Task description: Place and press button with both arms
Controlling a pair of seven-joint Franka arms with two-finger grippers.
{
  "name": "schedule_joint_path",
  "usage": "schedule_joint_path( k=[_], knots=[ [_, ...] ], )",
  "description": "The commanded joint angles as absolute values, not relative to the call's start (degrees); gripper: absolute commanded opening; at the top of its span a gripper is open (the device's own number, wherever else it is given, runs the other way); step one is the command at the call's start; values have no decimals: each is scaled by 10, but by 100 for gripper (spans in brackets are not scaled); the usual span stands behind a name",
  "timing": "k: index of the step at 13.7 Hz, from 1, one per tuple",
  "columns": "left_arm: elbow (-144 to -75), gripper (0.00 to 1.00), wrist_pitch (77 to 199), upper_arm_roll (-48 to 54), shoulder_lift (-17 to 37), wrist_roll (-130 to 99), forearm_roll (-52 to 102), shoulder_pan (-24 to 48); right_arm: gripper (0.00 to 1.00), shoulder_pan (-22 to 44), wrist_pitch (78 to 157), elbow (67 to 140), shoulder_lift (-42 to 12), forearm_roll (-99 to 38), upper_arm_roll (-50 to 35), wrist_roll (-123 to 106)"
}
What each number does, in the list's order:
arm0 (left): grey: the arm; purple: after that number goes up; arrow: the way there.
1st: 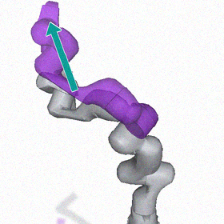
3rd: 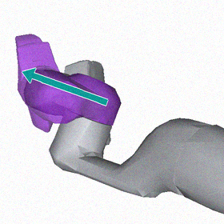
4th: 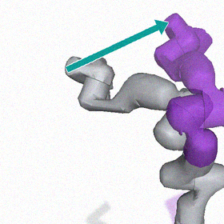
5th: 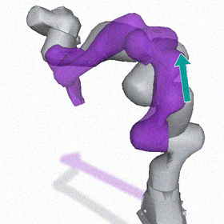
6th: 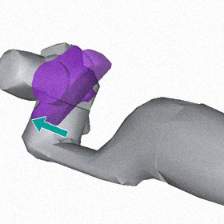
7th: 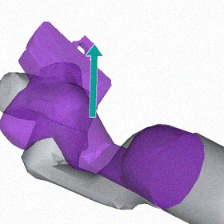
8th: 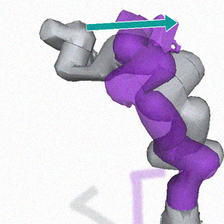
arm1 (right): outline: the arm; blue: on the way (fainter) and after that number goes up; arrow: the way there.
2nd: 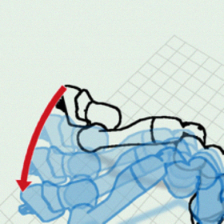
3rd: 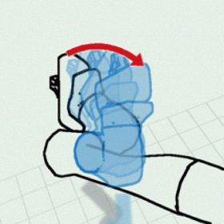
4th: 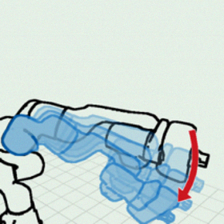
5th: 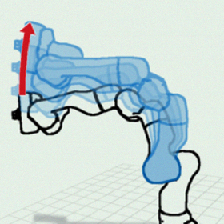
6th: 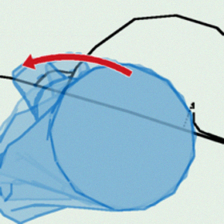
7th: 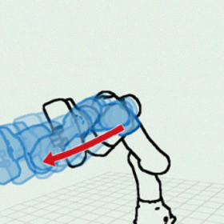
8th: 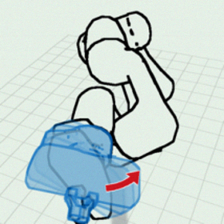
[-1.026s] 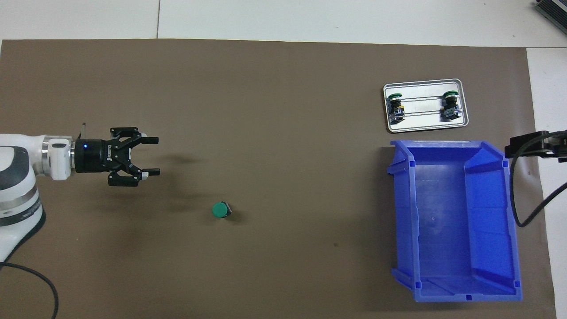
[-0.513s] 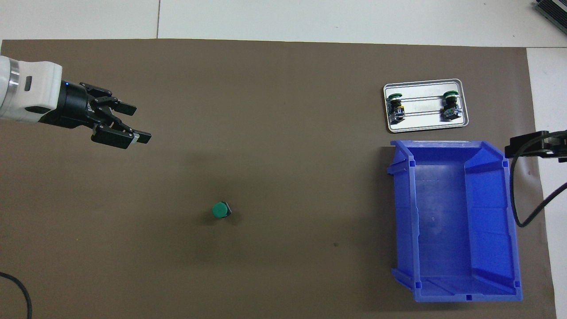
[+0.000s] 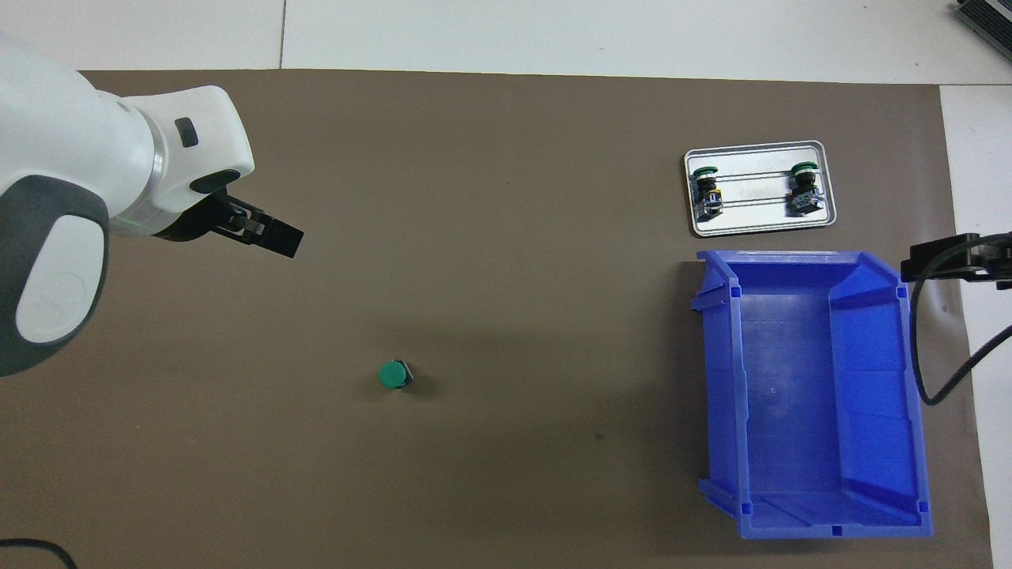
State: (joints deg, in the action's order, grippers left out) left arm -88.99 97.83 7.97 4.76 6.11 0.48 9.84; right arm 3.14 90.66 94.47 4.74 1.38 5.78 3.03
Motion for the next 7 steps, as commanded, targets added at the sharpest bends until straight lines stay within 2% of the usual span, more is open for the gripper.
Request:
schedule_joint_path(
  k=[1,3,7],
  knots=[
    [-886,99,962,65,41,-23,-18,98,100,23,911,955,57,5,50,27],
    [-884,99,943,60,43,-35,-18,84,100,23,911,955,57,5,50,27],
    [-819,99,884,53,69,-29,-13,32,100,23,911,955,57,5,50,27]
  ],
)
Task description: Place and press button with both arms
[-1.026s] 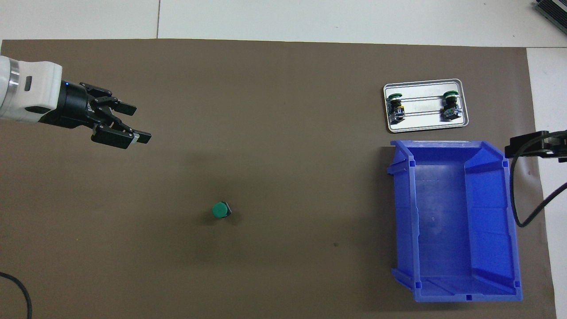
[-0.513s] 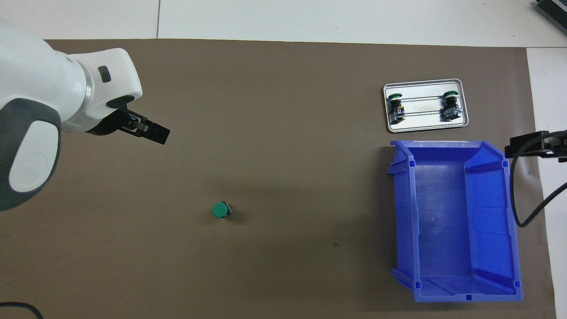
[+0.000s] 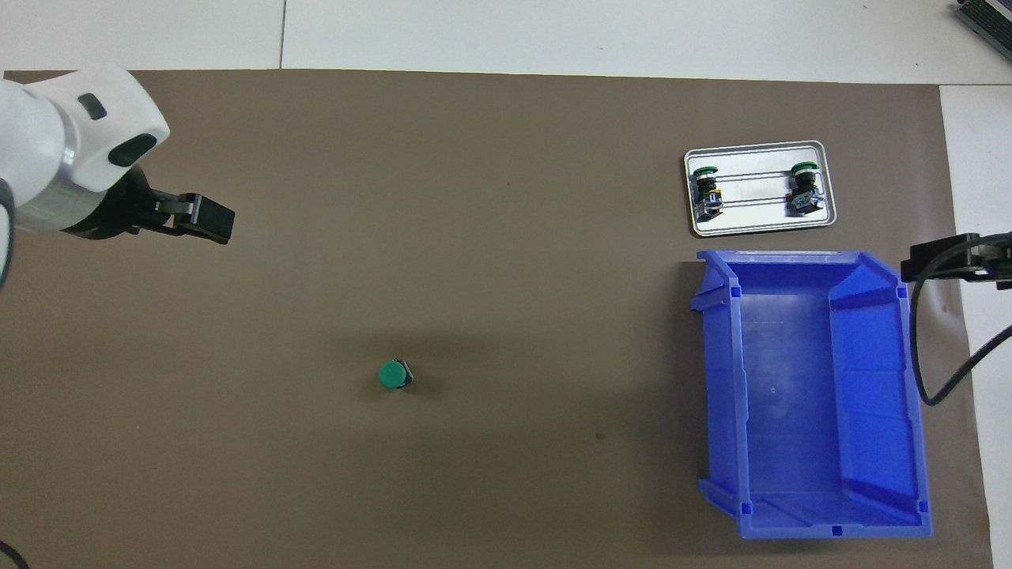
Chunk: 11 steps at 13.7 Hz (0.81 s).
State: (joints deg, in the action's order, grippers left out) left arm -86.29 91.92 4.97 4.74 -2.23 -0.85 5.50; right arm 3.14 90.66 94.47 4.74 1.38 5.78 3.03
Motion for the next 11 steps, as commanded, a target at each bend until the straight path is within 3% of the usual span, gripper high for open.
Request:
schedule_joint_path(
  k=[1,11],
  knots=[
    [-819,99,882,52,69,-27,-14,29,100,23,911,955,57,5,50,27],
    [-869,100,885,48,24,-4,-13,-2,100,23,911,955,57,5,50,27]
  ],
)
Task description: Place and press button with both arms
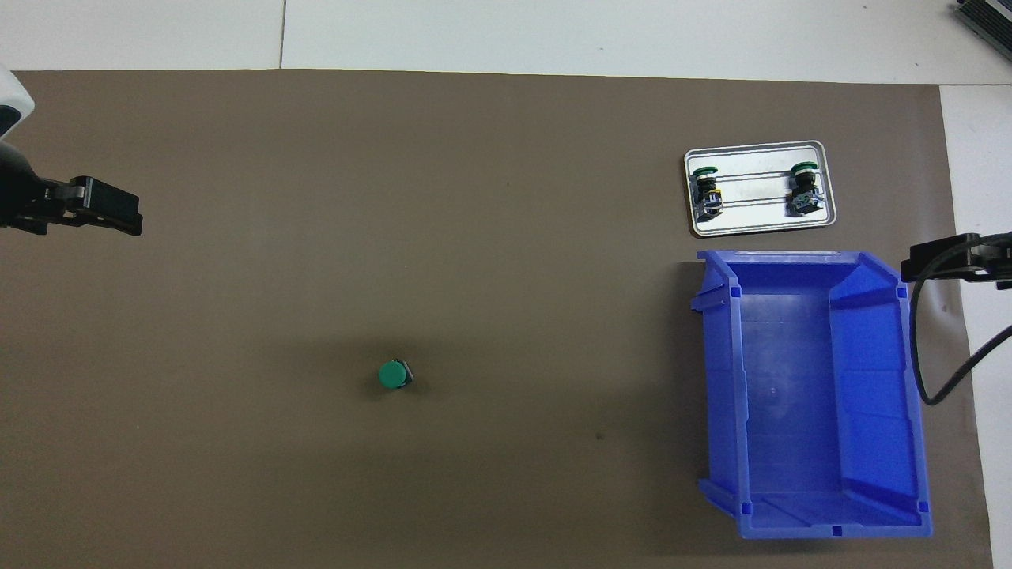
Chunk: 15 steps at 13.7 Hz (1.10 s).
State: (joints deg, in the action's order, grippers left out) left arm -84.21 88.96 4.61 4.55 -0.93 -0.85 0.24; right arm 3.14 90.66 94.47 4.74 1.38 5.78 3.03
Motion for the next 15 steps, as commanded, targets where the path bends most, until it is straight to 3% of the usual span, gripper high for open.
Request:
schedule_joint_path(
  k=[1,15],
  knots=[
    [-870,100,886,48,24,-4,-13,-1,100,23,911,955,57,5,50,27],
    [-871,100,884,48,22,-4,-13,-11,100,23,911,955,57,5,50,27]
  ],
)
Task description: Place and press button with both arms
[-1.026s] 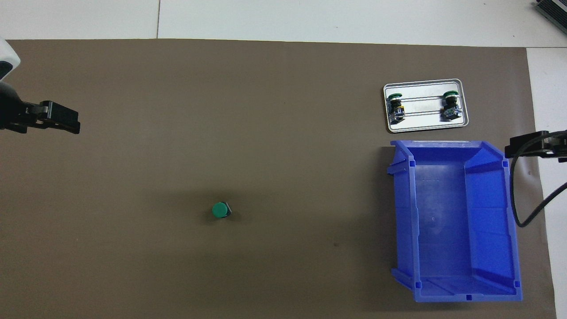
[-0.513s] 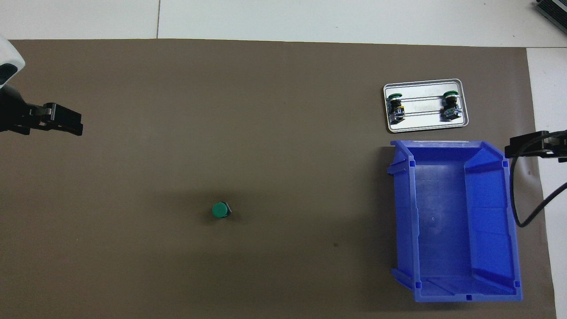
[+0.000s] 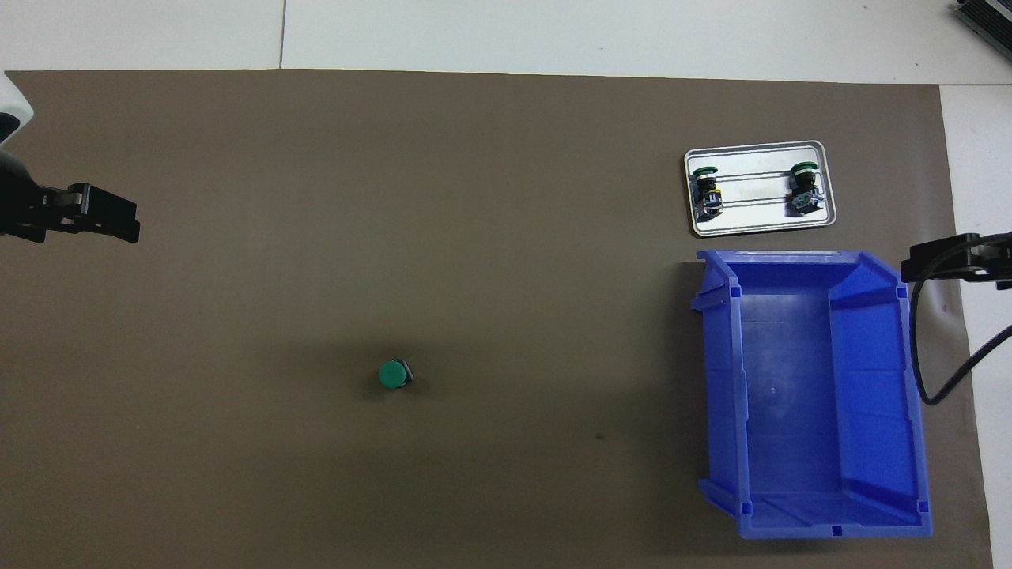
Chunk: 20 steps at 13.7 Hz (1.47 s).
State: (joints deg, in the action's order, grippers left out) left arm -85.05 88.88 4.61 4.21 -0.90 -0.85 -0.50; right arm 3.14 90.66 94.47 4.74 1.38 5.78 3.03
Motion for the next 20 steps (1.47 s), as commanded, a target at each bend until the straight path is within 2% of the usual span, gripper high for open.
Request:
schedule_joint_path(
  k=[1,6,7,9,10,13,16,20],
  knots=[
    [-871,100,885,48,22,-4,-13,-11,100,23,911,955,57,5,50,27],
    [-872,100,884,54,21,-10,-12,4,100,23,911,955,57,5,50,27],
    [-887,87,892,55,13,-18,-12,5,100,23,911,955,57,5,50,27],
    [-930,21,902,58,-5,-18,-11,32,100,23,911,955,57,5,50,27],
    [-963,0,914,58,-18,-20,-11,46,100,23,911,955,57,5,50,27],
    [-1080,0,1030,59,-47,-149,-5,126,100,23,911,955,57,5,50,27],
    [-1152,0,1112,59,-47,-227,2,198,100,23,911,955,57,5,50,27],
    [-1250,0,1215,59,-50,-262,2,243,100,23,911,955,57,5,50,27]
  ],
)
